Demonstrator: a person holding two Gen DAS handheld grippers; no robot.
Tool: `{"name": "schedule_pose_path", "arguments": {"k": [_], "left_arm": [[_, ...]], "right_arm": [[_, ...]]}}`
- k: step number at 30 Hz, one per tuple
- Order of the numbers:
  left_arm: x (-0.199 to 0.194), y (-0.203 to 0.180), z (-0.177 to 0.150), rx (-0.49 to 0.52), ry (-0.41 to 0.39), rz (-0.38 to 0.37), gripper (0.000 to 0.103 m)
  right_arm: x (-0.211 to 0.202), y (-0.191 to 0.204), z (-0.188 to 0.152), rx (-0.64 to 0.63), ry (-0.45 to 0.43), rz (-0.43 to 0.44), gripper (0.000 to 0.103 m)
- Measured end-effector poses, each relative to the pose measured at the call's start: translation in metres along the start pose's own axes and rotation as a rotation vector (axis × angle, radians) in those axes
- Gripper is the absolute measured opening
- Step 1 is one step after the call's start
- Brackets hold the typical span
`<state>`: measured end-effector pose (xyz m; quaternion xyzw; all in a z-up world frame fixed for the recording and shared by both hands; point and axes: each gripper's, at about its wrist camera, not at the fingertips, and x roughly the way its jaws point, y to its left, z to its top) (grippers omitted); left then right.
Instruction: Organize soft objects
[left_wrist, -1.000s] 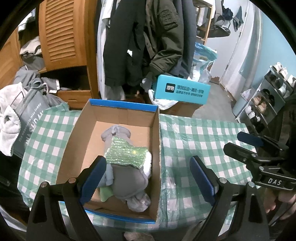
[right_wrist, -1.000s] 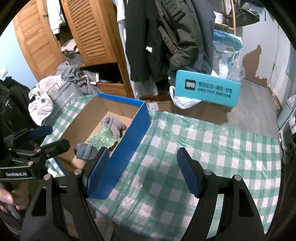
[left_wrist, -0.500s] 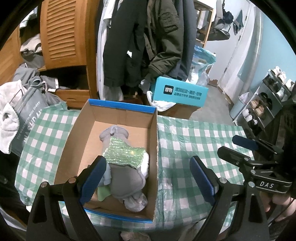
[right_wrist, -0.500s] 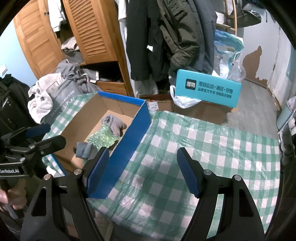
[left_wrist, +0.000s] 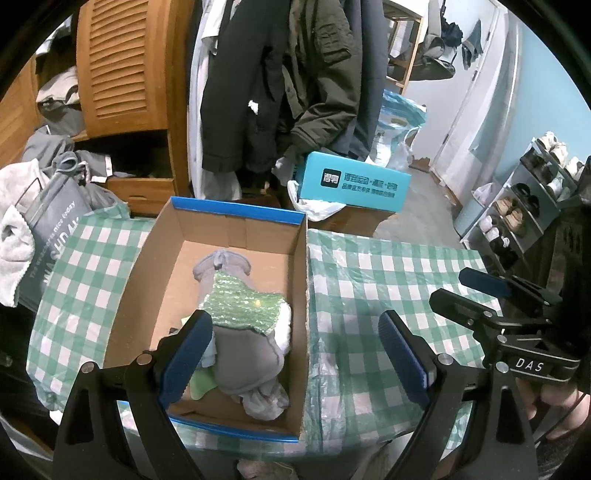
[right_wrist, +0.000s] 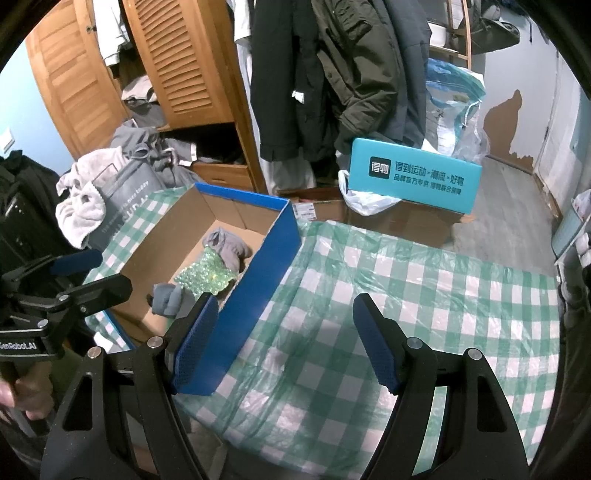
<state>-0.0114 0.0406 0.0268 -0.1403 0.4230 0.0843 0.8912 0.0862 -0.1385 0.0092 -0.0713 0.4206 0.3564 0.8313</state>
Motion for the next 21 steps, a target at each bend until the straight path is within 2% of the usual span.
{"name": "schedule_pose_path", "arguments": {"k": [21], "left_arm": [[0.0012,-0.0061,-0.0030,-0.003,0.005,-0.020,0.093]], "right_arm": [[-0.0001,-0.0003,0.0021,-0.002,0.006,-0.002,0.075]]}}
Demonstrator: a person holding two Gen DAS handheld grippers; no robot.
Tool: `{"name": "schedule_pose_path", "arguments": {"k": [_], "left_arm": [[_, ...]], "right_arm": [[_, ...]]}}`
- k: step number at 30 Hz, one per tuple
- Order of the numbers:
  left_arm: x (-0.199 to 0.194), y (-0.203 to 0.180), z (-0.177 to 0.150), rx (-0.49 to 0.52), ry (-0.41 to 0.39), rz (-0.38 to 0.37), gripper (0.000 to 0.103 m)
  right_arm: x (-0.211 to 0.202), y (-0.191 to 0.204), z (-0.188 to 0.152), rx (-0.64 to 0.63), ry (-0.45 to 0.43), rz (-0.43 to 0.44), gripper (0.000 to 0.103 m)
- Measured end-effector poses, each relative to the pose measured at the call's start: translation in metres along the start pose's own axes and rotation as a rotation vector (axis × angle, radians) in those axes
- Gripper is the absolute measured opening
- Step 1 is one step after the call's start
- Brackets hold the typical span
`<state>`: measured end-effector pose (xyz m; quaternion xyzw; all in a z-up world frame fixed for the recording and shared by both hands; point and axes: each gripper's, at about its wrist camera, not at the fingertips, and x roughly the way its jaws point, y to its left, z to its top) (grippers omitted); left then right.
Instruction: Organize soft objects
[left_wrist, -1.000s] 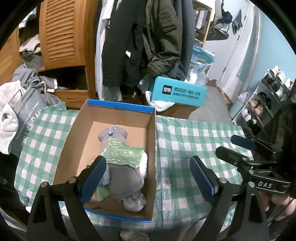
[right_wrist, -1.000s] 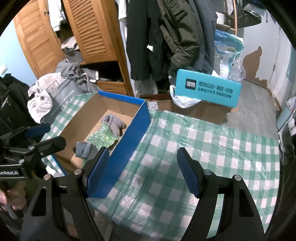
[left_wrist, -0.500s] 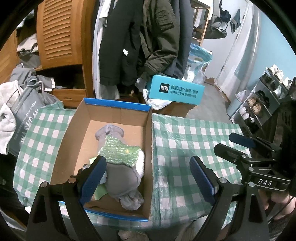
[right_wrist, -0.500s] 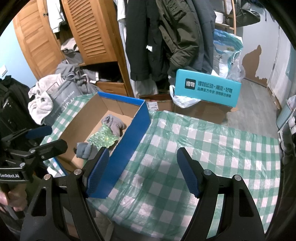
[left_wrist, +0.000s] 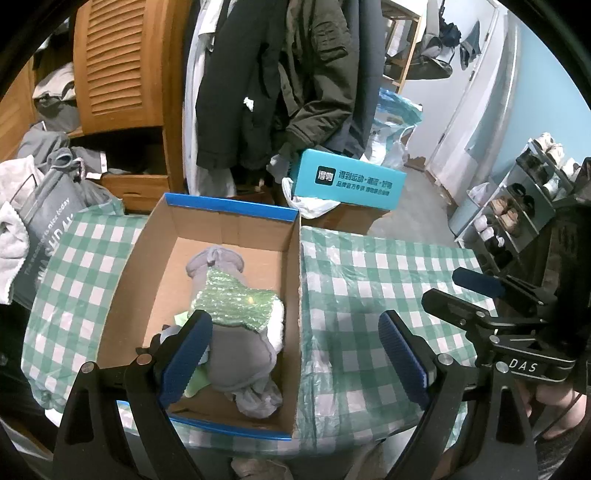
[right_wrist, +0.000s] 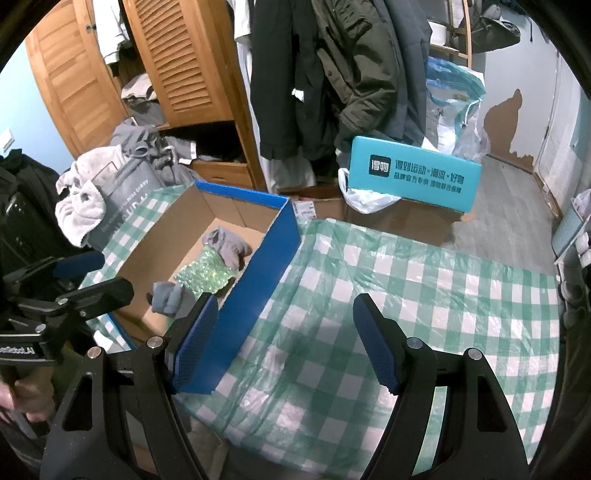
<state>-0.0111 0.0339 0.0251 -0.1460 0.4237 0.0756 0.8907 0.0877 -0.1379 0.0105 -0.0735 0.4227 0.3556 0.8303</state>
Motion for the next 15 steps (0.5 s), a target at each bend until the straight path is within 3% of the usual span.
{"name": "schedule_pose_path", "arguments": {"k": [15], "left_arm": [[0.0025,-0.0014,-0.0032,0.018,0.011,0.010,0.093]], "right_arm": [[0.0018,-0.0015,-0.0098,-0.002,0.010,-0.003,0.075]]}}
